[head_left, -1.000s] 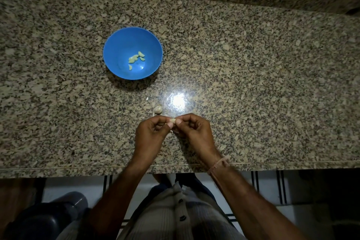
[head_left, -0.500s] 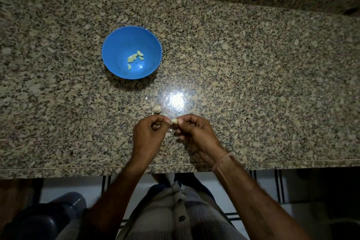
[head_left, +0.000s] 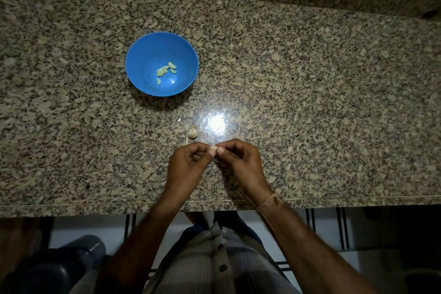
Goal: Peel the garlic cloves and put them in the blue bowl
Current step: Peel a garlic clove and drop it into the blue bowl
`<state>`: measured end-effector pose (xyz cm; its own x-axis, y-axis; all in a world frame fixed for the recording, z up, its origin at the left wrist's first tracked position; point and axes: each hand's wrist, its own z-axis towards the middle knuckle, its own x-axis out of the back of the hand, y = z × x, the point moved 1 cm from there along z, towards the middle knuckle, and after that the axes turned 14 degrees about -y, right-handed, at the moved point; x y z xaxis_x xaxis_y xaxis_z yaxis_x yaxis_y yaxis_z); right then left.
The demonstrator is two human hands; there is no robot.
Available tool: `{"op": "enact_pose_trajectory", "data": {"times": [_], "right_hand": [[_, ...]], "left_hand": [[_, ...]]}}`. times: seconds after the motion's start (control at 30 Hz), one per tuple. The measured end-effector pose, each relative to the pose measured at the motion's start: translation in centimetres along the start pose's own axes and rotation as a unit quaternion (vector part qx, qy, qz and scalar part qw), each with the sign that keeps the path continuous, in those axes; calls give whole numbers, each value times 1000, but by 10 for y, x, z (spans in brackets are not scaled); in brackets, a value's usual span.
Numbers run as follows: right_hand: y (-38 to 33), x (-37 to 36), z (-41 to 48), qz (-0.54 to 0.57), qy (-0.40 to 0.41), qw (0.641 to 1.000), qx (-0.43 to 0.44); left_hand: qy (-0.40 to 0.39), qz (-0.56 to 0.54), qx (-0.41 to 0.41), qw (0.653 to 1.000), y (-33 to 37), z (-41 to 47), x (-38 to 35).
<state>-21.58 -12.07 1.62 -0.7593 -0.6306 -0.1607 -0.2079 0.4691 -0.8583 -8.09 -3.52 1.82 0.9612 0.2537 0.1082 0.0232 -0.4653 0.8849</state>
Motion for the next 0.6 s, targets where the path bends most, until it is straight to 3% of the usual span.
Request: {"op": "enact_pose_trajectory", "data": {"times": [0.23,0.37,0.5,0.6], "right_hand": [[-7,-3,1,143,-27,982,-122],[-15,1,2,157,-46,968,-188],[-17,3,2,154,-40,969,-190],[-14,4,0,144,-19,977,-155]], "left_hand": [[-1,54,-21,998,-5,0,4],[13,119,-25,992,-5,0,6],[84,238,-33,967,2,0,4],[91,294,-72,949,2,2,1]]}}
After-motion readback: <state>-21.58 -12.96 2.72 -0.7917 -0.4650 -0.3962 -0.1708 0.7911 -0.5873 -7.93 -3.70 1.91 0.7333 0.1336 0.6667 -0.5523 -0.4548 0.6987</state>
